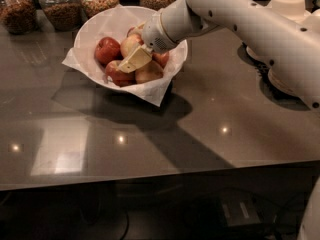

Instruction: Pick apple from white bowl

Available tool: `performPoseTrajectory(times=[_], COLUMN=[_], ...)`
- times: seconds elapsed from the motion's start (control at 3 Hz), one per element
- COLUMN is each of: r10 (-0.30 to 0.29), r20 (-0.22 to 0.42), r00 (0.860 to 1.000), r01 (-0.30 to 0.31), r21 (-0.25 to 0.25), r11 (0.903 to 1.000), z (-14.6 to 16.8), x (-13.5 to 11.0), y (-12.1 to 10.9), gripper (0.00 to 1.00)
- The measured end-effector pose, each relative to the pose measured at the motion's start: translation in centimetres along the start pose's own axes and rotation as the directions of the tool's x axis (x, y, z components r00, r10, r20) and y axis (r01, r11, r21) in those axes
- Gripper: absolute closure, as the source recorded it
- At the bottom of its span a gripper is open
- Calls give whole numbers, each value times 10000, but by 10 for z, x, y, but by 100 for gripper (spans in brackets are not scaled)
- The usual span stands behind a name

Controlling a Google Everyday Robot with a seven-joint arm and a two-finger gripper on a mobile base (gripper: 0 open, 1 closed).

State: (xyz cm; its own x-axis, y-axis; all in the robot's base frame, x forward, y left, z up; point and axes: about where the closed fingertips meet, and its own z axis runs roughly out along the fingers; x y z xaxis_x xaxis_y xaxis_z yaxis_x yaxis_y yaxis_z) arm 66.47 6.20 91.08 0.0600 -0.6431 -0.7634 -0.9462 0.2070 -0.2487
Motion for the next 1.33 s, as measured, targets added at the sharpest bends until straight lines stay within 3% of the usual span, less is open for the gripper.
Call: performPoseTrajectory(times=[1.0, 1.33], r10=[0, -251], r20=[-8, 157], r00=[10000, 9996], r01=[0, 251], r21=[-5, 7], r11=[10000, 9997], z=[-4, -13], x=[-5, -12], y=[-2, 0], gripper=[98, 100])
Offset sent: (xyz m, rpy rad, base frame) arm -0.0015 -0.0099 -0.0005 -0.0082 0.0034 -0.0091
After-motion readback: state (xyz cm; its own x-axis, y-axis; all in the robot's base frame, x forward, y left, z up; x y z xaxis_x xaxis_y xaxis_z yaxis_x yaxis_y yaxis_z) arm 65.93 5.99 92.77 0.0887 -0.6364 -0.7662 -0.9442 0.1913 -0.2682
